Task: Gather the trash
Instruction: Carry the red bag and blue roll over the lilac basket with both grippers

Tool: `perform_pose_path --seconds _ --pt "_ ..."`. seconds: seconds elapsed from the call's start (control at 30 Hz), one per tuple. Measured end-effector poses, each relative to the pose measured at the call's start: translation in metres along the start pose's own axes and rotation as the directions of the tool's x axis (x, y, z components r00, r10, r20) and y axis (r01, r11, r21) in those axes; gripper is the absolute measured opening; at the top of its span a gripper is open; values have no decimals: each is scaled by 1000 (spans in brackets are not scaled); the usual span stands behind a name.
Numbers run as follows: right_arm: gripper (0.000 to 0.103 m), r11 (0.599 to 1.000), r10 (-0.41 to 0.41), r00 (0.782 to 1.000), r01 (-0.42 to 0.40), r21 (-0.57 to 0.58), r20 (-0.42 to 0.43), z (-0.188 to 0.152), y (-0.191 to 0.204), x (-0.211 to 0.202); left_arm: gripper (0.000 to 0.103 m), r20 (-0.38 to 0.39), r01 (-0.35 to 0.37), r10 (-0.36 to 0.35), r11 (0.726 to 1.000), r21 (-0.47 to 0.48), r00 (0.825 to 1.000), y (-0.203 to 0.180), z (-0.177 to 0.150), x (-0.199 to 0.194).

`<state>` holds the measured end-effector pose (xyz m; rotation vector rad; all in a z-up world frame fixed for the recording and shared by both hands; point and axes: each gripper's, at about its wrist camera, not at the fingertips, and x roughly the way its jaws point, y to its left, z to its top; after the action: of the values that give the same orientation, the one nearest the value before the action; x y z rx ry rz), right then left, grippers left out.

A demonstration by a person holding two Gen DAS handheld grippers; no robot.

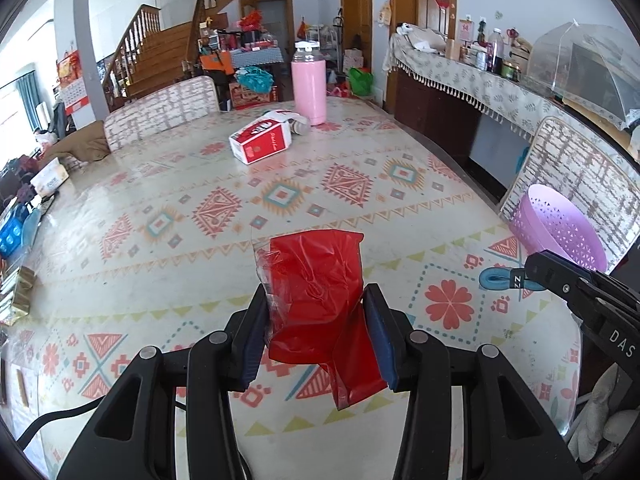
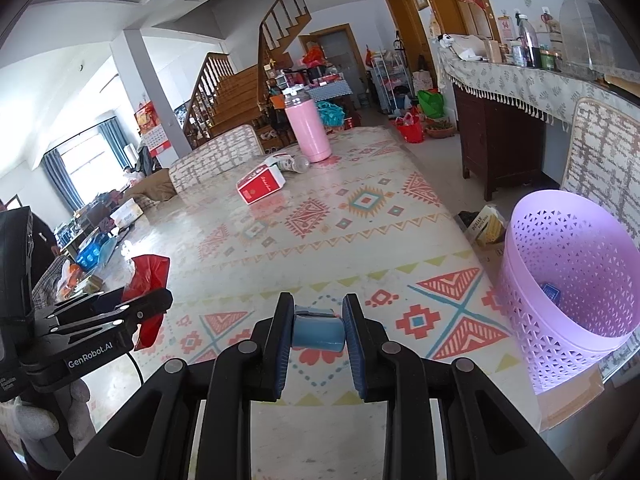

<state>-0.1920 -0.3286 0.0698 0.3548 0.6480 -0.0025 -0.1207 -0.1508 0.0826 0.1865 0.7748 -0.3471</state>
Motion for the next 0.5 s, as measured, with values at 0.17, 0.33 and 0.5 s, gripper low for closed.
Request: perform_pose_path --seconds 0.17,0.33,0.5 --pt "27 1000 -6 1000 7 24 -7 3 -9 8 45 -11 25 -25 1000 9 1000 -5 3 8" --pt "27 999 -4 1000 5 37 -26 4 -15 20 45 -16 38 -38 999 10 999 -6 5 15" --pt "27 999 -3 999 4 47 -32 4 -19 27 45 -23 48 -47 999 10 999 -7 7 21"
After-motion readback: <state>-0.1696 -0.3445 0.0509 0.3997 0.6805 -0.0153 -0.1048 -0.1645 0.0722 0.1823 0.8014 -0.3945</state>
